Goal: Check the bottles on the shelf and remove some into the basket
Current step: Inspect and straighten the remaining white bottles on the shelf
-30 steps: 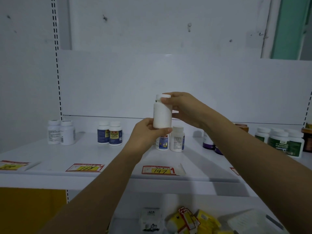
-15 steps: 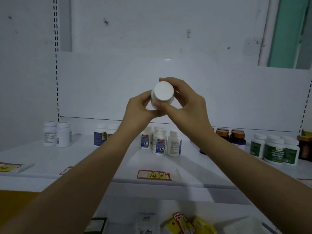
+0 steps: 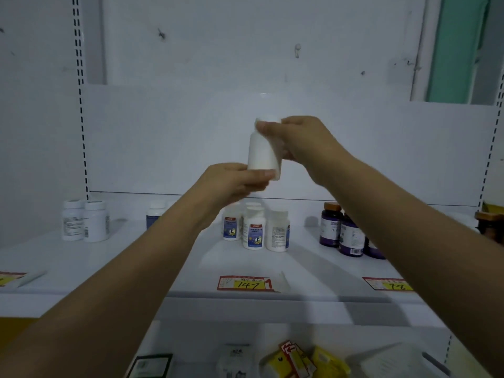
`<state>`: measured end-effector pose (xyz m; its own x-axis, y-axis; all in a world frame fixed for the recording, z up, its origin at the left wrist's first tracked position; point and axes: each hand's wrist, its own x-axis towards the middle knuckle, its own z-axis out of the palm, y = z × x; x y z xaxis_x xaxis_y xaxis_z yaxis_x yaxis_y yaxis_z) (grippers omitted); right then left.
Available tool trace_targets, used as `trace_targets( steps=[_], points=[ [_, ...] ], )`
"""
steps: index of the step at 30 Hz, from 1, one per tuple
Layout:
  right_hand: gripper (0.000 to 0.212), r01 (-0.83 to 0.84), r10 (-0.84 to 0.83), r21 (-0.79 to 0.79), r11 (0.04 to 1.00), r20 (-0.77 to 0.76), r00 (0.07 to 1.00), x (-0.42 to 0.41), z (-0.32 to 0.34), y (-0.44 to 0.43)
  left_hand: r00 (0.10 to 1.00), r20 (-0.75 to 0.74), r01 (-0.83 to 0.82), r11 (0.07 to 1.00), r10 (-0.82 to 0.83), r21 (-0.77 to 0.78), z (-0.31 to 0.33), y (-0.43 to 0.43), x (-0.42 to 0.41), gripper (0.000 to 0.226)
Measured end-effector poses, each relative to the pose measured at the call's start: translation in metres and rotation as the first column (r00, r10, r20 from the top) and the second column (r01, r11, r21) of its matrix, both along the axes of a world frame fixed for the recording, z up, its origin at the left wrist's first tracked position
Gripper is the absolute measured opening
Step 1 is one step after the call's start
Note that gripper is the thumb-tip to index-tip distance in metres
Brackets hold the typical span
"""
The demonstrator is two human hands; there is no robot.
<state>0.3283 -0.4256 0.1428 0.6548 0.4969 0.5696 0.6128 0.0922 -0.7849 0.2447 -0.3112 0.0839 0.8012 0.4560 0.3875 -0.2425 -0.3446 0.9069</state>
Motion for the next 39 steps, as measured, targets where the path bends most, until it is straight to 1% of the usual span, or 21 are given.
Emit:
trace_targets(
  steps=[1,3,5,6,8,10,12,13,16,18,19,21,23,25,26,29,31,33,35,37,39],
  points=[
    [0.029,0.018,-0.026,-0.092,0.996,-0.091,0.995,0.001,0.005,0.002,0.997,-0.051,0.057,0.994,-0.062,-0.092,-0.002,-0.001,-0.001,0.055],
    [0.034,-0.002,-0.055,-0.302,0.953,-0.181,0.982,0.005,0.011,0.003,0.975,-0.147,0.134,0.969,-0.166,-0.208,-0.007,-0.004,-0.003,0.057],
    [0.034,-0.037,-0.082,-0.503,0.863,-0.213,0.974,0.011,0.01,0.002,0.94,-0.254,0.168,0.959,-0.226,-0.229,-0.01,-0.007,-0.003,0.059],
    [0.035,-0.048,-0.104,-0.57,0.82,-0.231,0.967,0.015,0.008,0.002,0.926,-0.294,0.173,0.959,-0.237,-0.226,-0.012,-0.008,-0.004,0.06],
    [0.038,-0.081,-0.118,-0.618,0.782,-0.274,0.954,0.022,0.003,0.001,0.916,-0.34,0.151,0.969,-0.212,-0.197,-0.015,-0.01,-0.003,0.059],
    [0.03,-0.118,-0.072,-0.589,0.8,-0.288,0.955,0.025,0.0,0.001,0.931,-0.346,0.079,0.988,-0.12,-0.132,-0.019,-0.011,0.002,0.054],
    [0.018,-0.118,-0.009,-0.534,0.837,-0.23,0.973,0.026,0.0,0.004,0.942,-0.328,-0.072,0.997,0.07,0.006,-0.023,-0.011,0.009,0.049],
    [0.019,-0.092,0.003,-0.513,0.853,-0.172,0.985,0.025,0.0,0.006,0.934,-0.303,-0.163,0.981,0.188,0.103,-0.024,-0.01,0.013,0.047],
    [0.037,0.08,-0.063,-0.506,0.859,0.05,0.997,0.023,-0.001,0.015,0.859,-0.161,-0.411,0.841,0.487,0.351,-0.032,-0.013,0.023,0.057],
    [0.043,0.219,-0.129,-0.509,0.832,0.206,0.97,0.022,-0.002,0.02,0.822,-0.074,-0.496,0.774,0.565,0.394,-0.038,-0.017,0.028,0.065],
    [0.043,0.25,-0.14,-0.495,0.832,0.249,0.958,0.022,-0.002,0.021,0.827,-0.059,-0.499,0.779,0.559,0.381,-0.04,-0.018,0.031,0.066],
    [0.041,0.233,-0.118,-0.458,0.858,0.266,0.957,0.025,-0.002,0.022,0.891,-0.091,-0.4,0.864,0.445,0.307,-0.041,-0.019,0.033,0.06],
    [0.037,0.148,-0.05,-0.415,0.897,0.238,0.97,0.031,-0.002,0.019,0.957,-0.135,-0.227,0.952,0.257,0.206,-0.04,-0.018,0.03,0.048],
    [0.034,0.033,0.046,-0.38,0.924,0.199,0.979,0.037,-0.006,0.016,0.987,-0.114,-0.098,0.99,0.11,0.105,-0.041,-0.016,0.023,0.038],
    [0.034,-0.03,0.1,-0.361,0.932,0.177,0.979,0.041,-0.009,0.015,0.992,-0.098,-0.069,0.995,0.075,0.066,-0.041,-0.014,0.021,0.038],
    [0.035,-0.218,0.25,-0.277,0.936,0.083,0.965,0.048,-0.018,0.014,0.994,-0.077,-0.072,0.997,0.073,0.012,-0.045,-0.01,0.018,0.041],
    [0.036,-0.279,0.288,-0.18,0.943,0.026,0.957,0.05,-0.024,0.015,0.995,-0.023,-0.095,0.995,0.094,-0.018,-0.048,-0.009,0.018,0.039],
    [0.04,-0.291,0.289,-0.099,0.952,-0.037,0.957,0.05,-0.03,0.016,0.988,0.056,-0.142,0.989,0.145,-0.052,-0.051,-0.008,0.019,0.035],
    [0.048,-0.263,0.257,-0.098,0.96,-0.071,0.964,0.049,-0.037,0.018,0.969,0.107,-0.217,0.974,0.223,-0.065,-0.053,-0.007,0.021,0.035],
    [0.046,-0.252,0.244,-0.101,0.962,-0.088,0.966,0.047,-0.043,0.02,0.955,0.107,-0.272,0.961,0.276,-0.054,-0.055,-0.007,0.023,0.037],
    [0.039,-0.264,0.256,-0.064,0.962,-0.106,0.961,0.047,-0.047,0.019,0.953,0.083,-0.291,0.957,0.291,-0.015,-0.057,-0.008,0.024,0.039]
  ],
)
